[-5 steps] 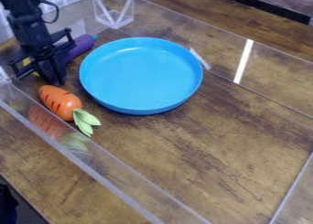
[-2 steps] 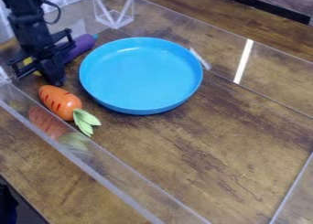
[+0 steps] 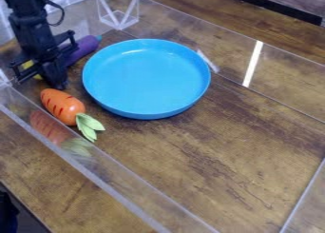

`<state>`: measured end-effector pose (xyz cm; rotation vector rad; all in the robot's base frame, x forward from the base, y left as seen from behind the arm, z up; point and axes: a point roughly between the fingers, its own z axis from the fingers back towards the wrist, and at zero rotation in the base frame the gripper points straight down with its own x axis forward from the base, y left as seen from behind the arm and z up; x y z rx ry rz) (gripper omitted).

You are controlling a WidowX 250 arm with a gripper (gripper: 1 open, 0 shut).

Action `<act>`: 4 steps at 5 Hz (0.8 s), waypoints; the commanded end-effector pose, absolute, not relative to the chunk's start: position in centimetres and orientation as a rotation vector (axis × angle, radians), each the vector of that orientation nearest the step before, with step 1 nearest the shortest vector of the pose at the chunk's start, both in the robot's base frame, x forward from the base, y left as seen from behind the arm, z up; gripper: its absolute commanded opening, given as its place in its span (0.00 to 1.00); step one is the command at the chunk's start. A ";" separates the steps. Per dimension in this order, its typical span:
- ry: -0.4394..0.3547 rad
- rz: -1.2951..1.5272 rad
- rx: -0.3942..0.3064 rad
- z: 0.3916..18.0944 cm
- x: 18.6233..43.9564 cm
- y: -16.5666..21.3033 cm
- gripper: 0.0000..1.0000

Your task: Move the carrot to the left side

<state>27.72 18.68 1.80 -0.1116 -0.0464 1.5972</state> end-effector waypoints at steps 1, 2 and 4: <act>-0.091 1.612 -0.097 2.9 27.8 18.9 0.00; -0.095 1.620 -0.086 3.0 27.7 18.9 0.00; -0.105 1.632 -0.063 3.2 27.5 18.9 0.00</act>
